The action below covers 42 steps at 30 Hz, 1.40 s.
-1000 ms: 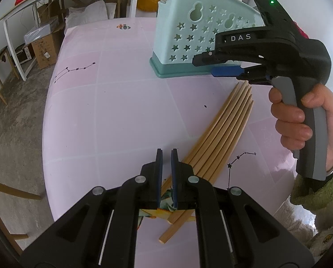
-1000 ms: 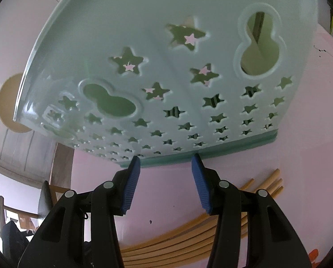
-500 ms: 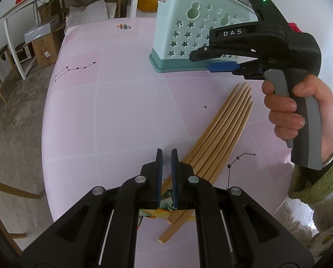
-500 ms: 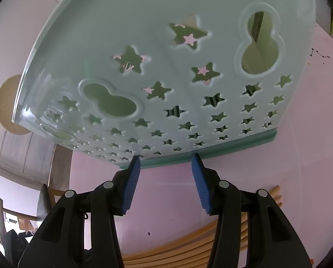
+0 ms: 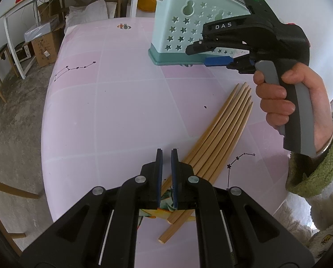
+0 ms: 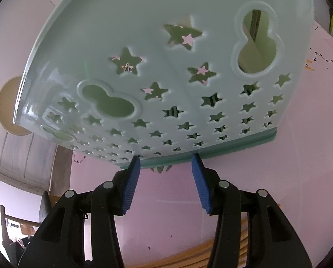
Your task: Organize utensils
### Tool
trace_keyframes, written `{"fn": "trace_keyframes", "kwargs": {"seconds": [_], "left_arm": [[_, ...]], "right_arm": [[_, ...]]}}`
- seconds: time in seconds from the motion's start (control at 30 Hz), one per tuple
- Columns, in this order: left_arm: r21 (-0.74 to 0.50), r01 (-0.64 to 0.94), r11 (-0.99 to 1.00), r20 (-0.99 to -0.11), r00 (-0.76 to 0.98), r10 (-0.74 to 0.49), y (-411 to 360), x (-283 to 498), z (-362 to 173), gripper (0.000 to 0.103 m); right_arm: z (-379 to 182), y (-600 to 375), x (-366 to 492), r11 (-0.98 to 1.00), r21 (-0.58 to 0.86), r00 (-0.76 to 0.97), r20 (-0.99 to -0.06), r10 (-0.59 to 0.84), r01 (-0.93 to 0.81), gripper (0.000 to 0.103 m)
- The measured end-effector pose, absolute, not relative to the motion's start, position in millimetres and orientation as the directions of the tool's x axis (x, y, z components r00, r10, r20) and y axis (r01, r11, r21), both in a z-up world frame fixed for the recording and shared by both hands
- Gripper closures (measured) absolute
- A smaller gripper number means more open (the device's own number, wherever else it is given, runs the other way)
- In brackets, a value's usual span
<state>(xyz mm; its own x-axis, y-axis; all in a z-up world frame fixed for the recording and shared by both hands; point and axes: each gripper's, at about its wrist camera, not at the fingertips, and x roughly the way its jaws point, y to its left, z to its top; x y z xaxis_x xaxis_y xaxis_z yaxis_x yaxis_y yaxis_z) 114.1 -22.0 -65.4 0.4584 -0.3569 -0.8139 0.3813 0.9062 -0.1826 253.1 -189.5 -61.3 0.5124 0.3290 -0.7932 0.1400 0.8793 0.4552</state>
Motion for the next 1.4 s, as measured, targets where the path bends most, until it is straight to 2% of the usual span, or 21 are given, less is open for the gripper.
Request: {"fn": "trace_keyframes", "kwargs": {"seconds": [0.13,0.3,0.43,0.77,0.93,1.13,1.4], "left_arm": [[-0.190,0.381,0.905,-0.812,0.458,-0.363,-22,115,-67,0.097],[-0.206,0.374,0.904,-0.809,0.455,-0.373,-20,115,-69,0.097],[-0.207,0.375,0.904,-0.808,0.455,-0.374,-22,117,-70,0.097],[-0.211,0.371,0.904,-0.806,0.458,-0.376,-24,118,-70,0.097],[-0.215,0.370,0.904,-0.805,0.458,-0.378,-21,118,-70,0.097],[-0.226,0.368,0.902,-0.797,0.462,-0.389,-17,118,-70,0.097],[-0.212,0.372,0.904,-0.800,0.466,-0.379,-16,115,-71,0.097]], "right_arm": [[-62,-190,251,0.877,0.458,0.513,-0.793,0.330,0.143,0.056],[-63,-195,240,0.870,0.467,0.483,-0.805,0.345,0.157,0.048],[-58,-198,222,0.871,0.469,0.470,-0.808,0.355,0.148,0.046],[-23,-214,148,0.860,0.497,0.514,-0.771,0.377,0.115,0.045],[-16,-229,101,0.864,0.487,0.508,-0.780,0.365,0.128,0.044],[-27,-233,57,0.866,0.466,0.480,-0.810,0.337,0.180,0.044],[-54,-228,60,0.831,0.506,0.473,-0.805,0.359,0.231,0.044]]}}
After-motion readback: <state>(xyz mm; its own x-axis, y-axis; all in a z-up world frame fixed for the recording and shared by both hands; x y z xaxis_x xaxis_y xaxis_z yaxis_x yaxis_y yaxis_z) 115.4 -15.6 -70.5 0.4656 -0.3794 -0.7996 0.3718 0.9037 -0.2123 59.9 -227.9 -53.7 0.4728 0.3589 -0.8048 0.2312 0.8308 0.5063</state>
